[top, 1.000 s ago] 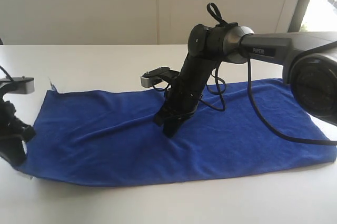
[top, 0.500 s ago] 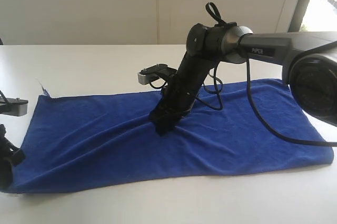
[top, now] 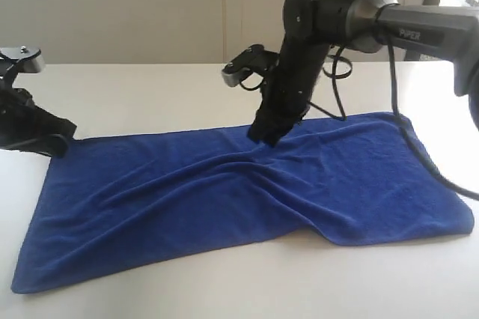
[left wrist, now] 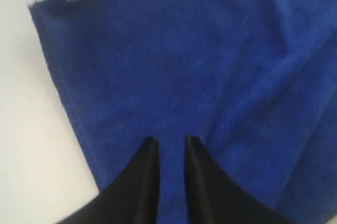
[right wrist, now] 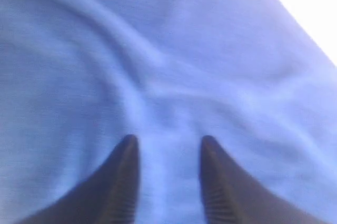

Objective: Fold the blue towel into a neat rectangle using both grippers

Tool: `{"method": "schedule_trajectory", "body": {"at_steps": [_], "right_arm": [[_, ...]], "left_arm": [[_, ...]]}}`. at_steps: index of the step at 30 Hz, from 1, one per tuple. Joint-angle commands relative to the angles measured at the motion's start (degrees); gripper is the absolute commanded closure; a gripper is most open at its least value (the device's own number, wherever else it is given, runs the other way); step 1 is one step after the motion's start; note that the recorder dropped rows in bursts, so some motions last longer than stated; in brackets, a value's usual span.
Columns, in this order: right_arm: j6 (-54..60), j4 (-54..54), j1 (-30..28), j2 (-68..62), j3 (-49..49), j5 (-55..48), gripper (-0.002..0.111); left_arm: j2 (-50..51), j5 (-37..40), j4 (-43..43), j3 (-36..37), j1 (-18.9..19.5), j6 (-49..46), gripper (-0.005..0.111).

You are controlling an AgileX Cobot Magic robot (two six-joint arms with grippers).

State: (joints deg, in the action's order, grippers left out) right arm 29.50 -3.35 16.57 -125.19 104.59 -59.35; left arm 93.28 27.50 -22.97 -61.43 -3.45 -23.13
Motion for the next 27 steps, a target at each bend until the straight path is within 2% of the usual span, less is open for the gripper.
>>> {"method": "schedule_trajectory", "body": {"at_steps": [1,5,7,16,27], "right_arm": [[-4.3,3.7,-10.7,-0.6,0.0,7.3,0.108],[-2.5,-6.4,-23.8,-5.4,2.0,8.9,0.108],[0.2,-7.6,-26.3,-7.6,2.7,8.6,0.108],[-0.7,-4.5,-27.9,-10.1,4.2,21.0,0.108],[-1.2,1.5,-28.0,-14.9,5.6,21.1,0.108]], "left_arm": [[8.4,-3.1,-4.4,-1.8,-0.7,-6.2,0.107],[16.4,-3.9,-4.4,-8.3,-0.7,-6.2,0.107],[18.5,-3.9,-4.4,-10.8,-0.7,-7.1,0.107],[24.2,-3.9,-3.6,-16.4,-0.7,-7.3,0.107],[26.3,-7.5,-2.8,-16.6,-0.7,-9.3,0.107]]}}
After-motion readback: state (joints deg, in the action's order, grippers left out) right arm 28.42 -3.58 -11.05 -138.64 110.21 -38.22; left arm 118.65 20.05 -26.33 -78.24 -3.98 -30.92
